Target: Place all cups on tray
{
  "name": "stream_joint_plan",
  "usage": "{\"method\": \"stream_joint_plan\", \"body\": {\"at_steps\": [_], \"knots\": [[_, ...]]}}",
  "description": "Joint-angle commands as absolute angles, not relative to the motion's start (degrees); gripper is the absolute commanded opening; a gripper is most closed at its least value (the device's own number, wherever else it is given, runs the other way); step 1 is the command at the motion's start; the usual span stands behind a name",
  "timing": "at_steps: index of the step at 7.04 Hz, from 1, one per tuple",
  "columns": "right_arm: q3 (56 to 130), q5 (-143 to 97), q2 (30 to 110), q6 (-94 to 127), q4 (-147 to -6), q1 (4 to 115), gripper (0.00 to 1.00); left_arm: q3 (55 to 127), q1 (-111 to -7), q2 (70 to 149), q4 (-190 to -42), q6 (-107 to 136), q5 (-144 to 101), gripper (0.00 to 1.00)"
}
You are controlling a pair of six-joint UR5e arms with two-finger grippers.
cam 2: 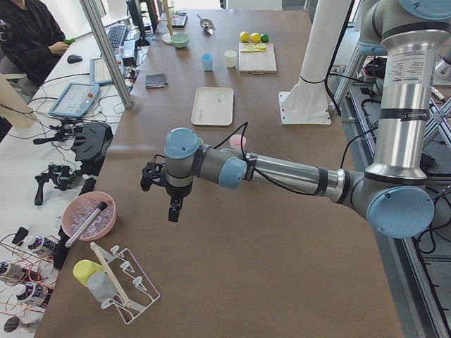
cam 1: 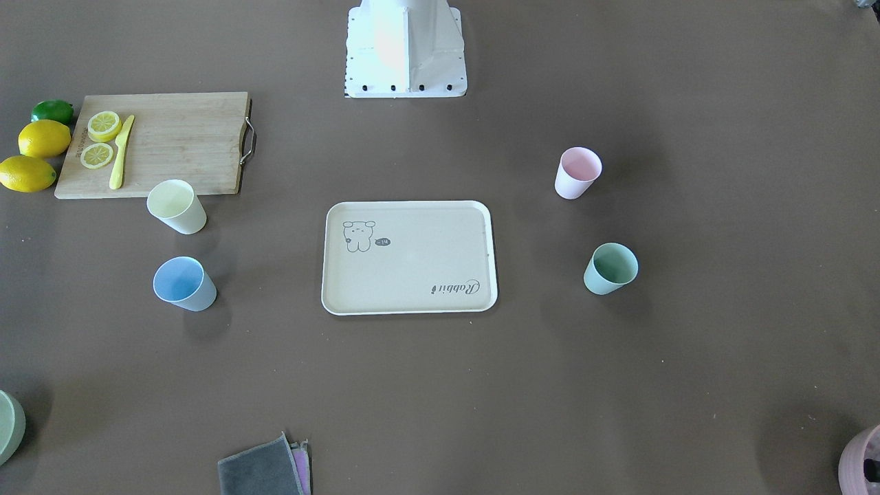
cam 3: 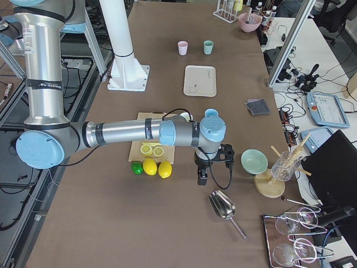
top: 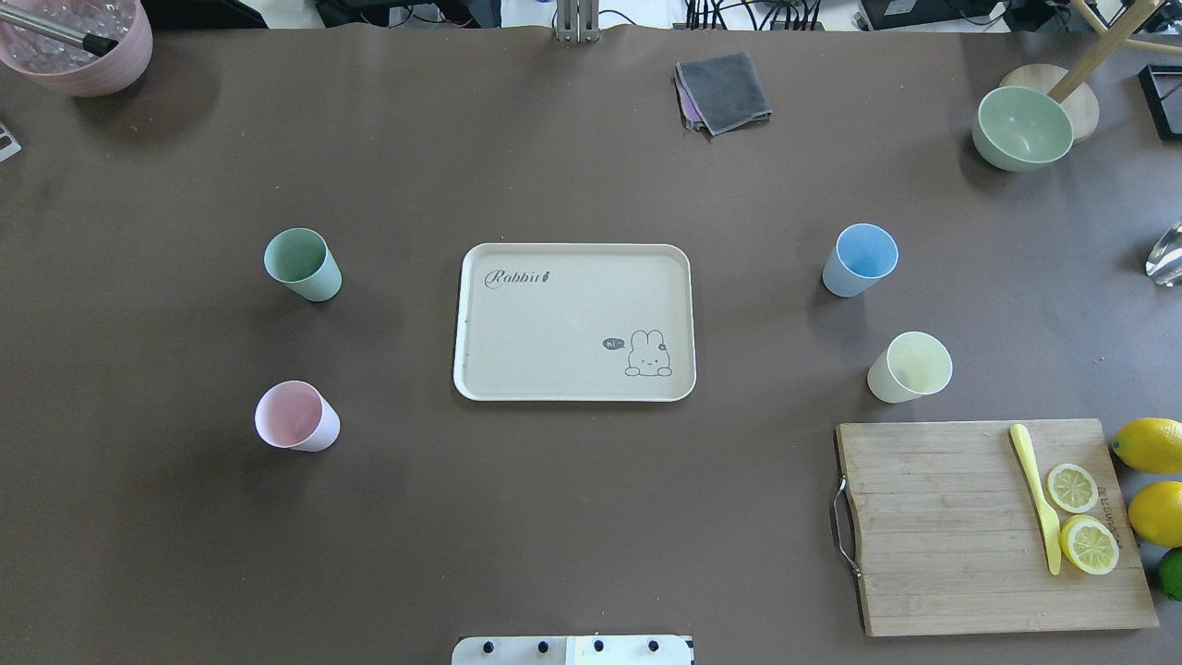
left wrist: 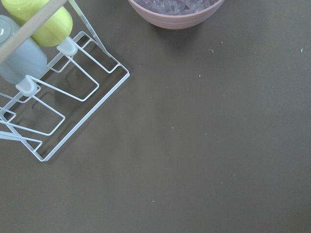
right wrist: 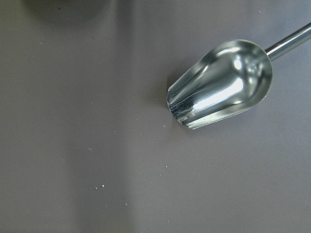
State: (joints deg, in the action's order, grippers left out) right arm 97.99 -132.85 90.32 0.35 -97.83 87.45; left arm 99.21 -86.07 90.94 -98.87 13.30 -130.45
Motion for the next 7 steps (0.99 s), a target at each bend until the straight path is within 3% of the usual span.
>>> {"method": "stream_joint_plan", "body": {"at_steps": [1, 7], "knots": [[98.0, -132.9, 90.3, 0.4, -97.7, 87.5, 1.00, 100.0, -86.1, 90.0, -98.8, 13.3, -130.5, 0.98], [98.3, -133.3, 89.8, 0.4, -97.5, 87.4, 1.00, 98.9, -85.9, 90.1, -98.8, 13.4, -130.3, 0.98]]}}
